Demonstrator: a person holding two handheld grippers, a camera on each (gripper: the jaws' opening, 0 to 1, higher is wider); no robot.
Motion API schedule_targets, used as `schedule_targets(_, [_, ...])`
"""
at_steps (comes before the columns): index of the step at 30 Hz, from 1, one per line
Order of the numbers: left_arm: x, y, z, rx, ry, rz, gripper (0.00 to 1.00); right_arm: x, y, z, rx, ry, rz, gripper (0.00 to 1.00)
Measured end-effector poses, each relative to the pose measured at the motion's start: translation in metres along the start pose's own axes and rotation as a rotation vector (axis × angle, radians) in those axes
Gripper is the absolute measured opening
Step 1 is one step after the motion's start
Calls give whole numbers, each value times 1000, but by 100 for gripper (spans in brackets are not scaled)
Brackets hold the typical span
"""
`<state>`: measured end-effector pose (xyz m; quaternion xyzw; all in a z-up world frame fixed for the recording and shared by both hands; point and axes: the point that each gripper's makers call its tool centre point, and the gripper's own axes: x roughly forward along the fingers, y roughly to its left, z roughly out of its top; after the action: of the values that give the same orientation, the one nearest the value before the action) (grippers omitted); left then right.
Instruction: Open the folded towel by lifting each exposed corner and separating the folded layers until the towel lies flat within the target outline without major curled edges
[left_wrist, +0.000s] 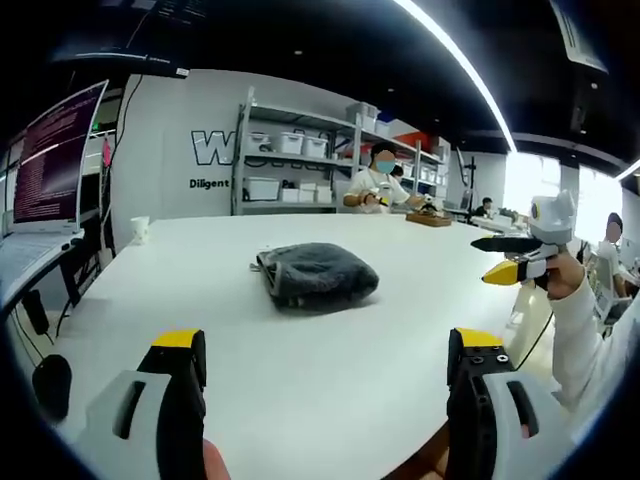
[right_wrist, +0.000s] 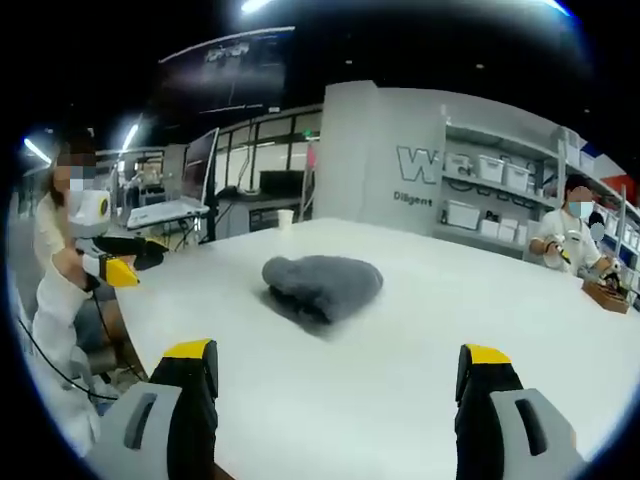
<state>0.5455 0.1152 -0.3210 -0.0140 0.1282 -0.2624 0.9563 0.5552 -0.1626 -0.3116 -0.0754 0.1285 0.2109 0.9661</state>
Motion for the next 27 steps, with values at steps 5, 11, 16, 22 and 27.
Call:
schedule_targets(5, [0, 3, -3, -10, 6, -1, 100, 10, 1, 3, -41, 29, -13, 99])
schedule_targets(11, [-2, 5, -6, -20, 4, -13, 100, 32, 11, 12, -118, 60, 2, 99])
schedule_targets(16, [-4, 11, -8, -30, 8, -10, 100, 60, 18, 22, -159, 86, 4, 99])
schedule_targets(22, [-9, 21, -10, -46, -2, -3, 100, 90, 23, 35, -195, 84, -9, 99])
schedule_targets(27, [-9, 29, -13, -69, -9, -8, 100, 123, 40, 46, -278, 107, 3, 99])
